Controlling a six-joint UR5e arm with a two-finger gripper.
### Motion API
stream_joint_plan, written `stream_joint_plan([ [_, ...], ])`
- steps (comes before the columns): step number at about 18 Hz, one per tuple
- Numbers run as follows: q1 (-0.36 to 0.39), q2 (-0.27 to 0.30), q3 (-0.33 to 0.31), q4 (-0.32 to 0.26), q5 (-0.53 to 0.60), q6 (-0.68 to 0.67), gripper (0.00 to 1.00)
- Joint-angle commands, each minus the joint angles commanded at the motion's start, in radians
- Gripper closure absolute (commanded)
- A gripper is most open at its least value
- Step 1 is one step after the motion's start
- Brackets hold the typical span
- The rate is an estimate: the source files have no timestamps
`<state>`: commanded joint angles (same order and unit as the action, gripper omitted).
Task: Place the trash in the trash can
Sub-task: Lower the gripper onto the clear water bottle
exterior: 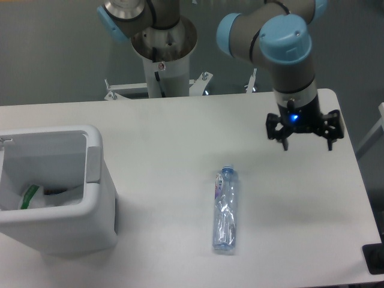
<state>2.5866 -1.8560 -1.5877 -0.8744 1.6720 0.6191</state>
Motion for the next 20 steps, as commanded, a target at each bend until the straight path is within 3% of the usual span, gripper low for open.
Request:
stream_joint_plan([
  [2, -0.045, -0.017, -0.008, 0.000, -0.002, -0.126, 0.00],
  [5, -0.086, -0.064, -0.011, 0.003, -0.021, -0.176, 0.00],
  [10, -0.109, -0.152, 0.051, 0.014, -0.087, -0.326, 0.00],
  [20, -0.135, -0.273, 0.103, 0.014, -0.166, -0.349, 0.00],
])
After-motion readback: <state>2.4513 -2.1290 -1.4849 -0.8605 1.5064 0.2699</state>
